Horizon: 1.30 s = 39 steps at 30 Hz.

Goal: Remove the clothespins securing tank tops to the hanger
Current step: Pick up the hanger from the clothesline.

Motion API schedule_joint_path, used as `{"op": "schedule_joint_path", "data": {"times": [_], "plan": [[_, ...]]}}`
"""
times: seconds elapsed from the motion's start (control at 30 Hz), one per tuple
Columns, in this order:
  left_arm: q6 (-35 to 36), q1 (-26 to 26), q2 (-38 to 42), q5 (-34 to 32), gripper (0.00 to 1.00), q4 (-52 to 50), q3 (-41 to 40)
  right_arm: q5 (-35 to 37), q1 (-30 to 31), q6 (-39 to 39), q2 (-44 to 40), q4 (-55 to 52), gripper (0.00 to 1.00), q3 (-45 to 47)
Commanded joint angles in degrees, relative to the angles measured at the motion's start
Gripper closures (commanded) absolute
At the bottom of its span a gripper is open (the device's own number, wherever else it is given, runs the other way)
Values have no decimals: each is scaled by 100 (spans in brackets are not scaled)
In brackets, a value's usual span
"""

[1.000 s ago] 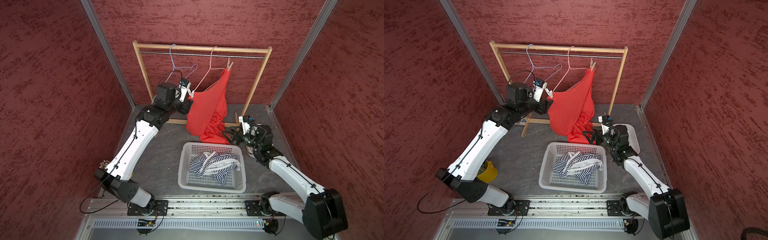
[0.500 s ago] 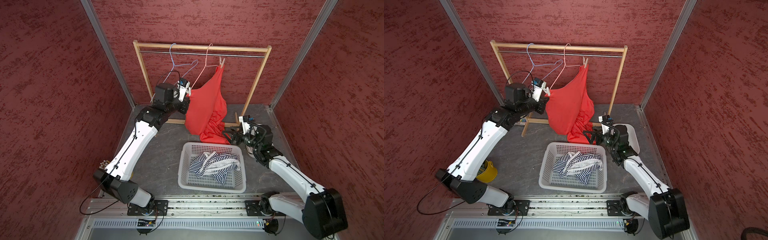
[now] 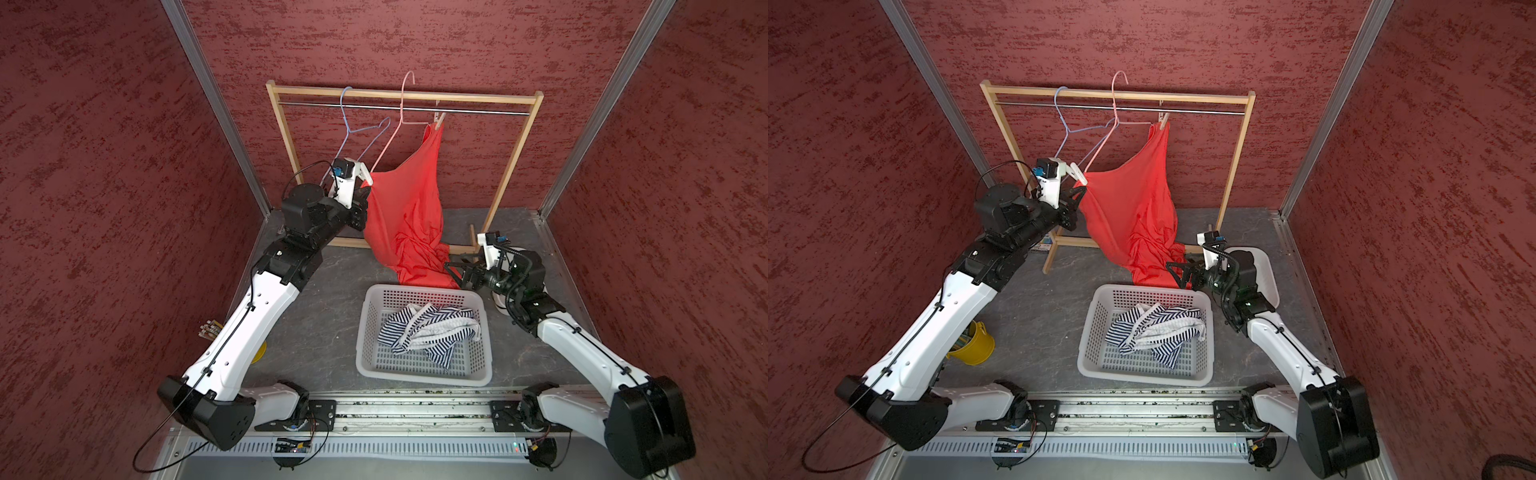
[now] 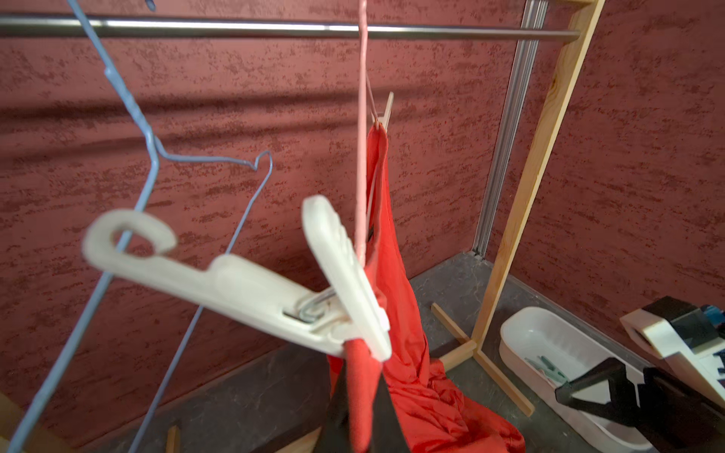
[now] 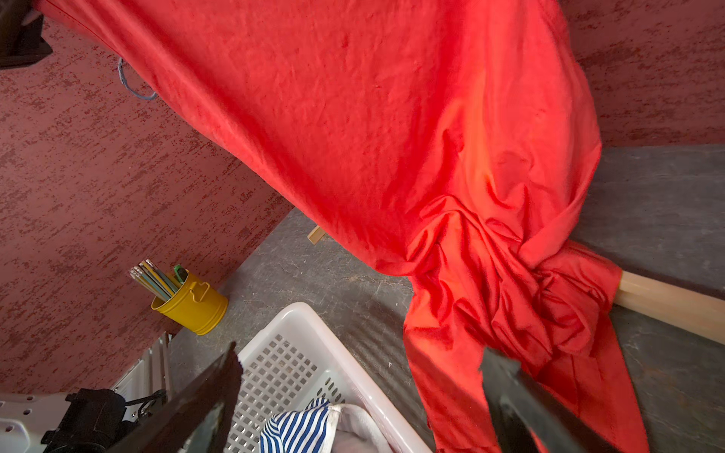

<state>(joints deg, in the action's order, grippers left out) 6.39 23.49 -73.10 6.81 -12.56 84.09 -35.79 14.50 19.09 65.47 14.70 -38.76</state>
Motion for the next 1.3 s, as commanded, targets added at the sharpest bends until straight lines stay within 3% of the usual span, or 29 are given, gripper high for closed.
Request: {"op": "schedule_joint_path", "data": {"times": [0.0, 0.2, 0.47, 0.7, 0.97, 1.27], "plan": [[53, 23, 60, 46, 100, 976, 102, 2, -43, 38, -8, 94, 3, 27], [164, 52, 182, -14, 100, 765, 135, 36, -37, 48, -52, 90, 2, 58], [441, 95, 909, -13, 100, -398, -235, 167, -44, -184, -179, -218, 2, -217], [452, 77, 1797, 745, 100, -880, -887, 228, -38, -318, -363, -528, 2, -494], [168, -74, 2847, 892, 100, -780, -1240, 280, -43, -248, -768, -686, 1, -473], [-203, -81, 3300, 1379, 100, -509, -717, 394, -40, -291, -1292, -956, 1, -384]]}}
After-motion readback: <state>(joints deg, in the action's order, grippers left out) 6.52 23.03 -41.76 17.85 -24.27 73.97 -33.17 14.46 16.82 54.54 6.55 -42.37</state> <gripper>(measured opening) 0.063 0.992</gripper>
